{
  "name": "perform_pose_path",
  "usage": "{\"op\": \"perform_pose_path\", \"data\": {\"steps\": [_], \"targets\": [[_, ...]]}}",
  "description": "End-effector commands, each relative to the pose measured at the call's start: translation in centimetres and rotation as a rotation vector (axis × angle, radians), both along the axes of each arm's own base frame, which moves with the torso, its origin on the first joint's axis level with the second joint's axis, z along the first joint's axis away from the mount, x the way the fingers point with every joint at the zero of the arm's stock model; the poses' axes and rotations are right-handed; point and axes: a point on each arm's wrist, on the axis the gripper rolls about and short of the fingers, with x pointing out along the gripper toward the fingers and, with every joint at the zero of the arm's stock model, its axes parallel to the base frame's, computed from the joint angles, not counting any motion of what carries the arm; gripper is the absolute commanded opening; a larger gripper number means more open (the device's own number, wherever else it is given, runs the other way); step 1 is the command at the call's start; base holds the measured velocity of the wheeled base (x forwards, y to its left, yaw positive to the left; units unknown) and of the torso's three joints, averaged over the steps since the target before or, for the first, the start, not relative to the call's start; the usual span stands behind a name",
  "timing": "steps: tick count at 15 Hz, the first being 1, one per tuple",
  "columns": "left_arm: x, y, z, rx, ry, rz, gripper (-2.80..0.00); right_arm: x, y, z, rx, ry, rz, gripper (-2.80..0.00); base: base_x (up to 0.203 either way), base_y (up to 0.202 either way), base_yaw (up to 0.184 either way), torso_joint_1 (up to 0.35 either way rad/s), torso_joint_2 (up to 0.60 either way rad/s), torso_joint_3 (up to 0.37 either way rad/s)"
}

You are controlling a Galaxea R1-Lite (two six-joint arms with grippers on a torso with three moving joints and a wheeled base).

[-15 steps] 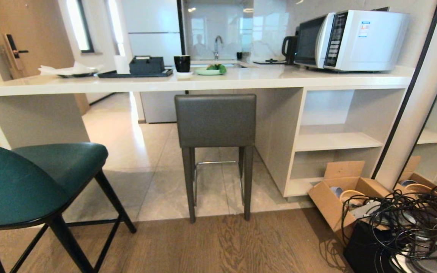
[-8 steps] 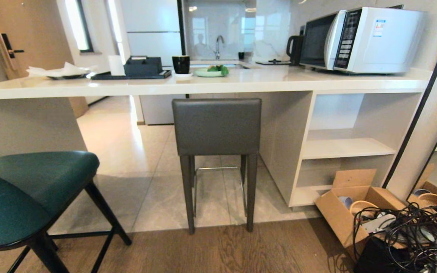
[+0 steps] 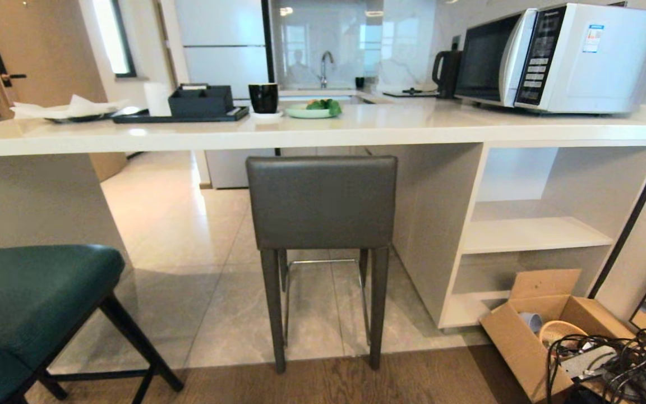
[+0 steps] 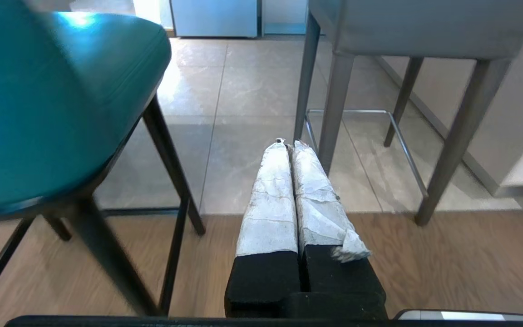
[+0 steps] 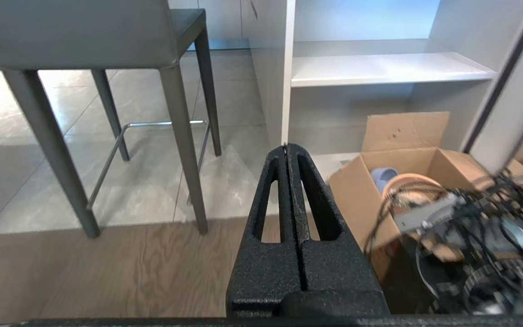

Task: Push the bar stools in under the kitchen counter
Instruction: Pull the gray chair out from under the dining table

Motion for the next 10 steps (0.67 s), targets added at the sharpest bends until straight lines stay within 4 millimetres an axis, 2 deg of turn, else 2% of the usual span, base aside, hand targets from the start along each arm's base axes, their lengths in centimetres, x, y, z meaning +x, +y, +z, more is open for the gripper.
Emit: {"op": "perform_pose_path", "data": {"steps": [1,10], "targets": [[0.0,0.0,0.0,0.0,0.001,0.0,-2.8,0.01,0.0,0.0,0.0,0.001,0.0,-2.8,0.195,0.0,0.0,0.006,0.01,0.002],[0.01,0.0,0.01,0.0,0.001,-0.001,-2.8,0.01,0.0,0.0,0.0,0.001,0.0,-2.8,0.195,0.0,0.001,0.002,0.0,0.002]]}}
